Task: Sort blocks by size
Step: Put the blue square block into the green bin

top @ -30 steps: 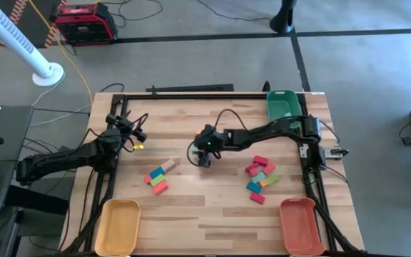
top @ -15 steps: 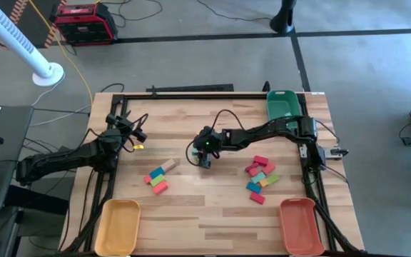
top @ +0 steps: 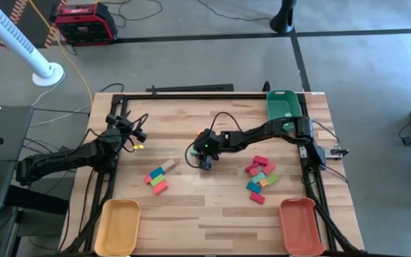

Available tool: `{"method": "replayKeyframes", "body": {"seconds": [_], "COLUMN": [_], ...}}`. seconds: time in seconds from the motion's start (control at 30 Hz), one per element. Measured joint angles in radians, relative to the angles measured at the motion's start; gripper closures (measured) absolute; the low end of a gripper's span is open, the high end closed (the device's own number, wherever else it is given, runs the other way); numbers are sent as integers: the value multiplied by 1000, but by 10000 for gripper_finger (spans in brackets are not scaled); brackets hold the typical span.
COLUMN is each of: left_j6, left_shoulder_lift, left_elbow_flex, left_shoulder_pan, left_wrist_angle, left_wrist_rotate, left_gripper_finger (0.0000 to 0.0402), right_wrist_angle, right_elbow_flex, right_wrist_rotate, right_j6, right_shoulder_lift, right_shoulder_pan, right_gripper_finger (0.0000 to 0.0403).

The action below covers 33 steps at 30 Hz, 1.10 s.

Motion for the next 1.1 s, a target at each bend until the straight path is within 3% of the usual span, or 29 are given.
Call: {"method": "replayKeyframes", "body": {"seconds": [0.17,0.4,0.73,0.9,1.1], "left_j6": [0,0,0,0,0], "left_shoulder_lift": [0,0,0,0,0], "left_elbow_flex": [0,0,0,0,0], "left_shoulder_pan": [0,0,0,0,0], "left_wrist_angle": [0,0,0,0,0], "left_wrist_rotate": [0,0,0,0,0], "left_gripper_finger": [154,154,154,154,154], "right_wrist_angle": [4,3,24,103,209], "right_elbow_flex": [0,0,0,0,0], "right_wrist_rotate": [1,1,0,0,-1], "right_j6": [-5,-1,26,26,13], "right_shoulder_lift": [0,0,-2,-3,-3], "right_shoulder_pan": [5,6,6,6,-3], "right_gripper_finger": [263,293,303,269,173]}}
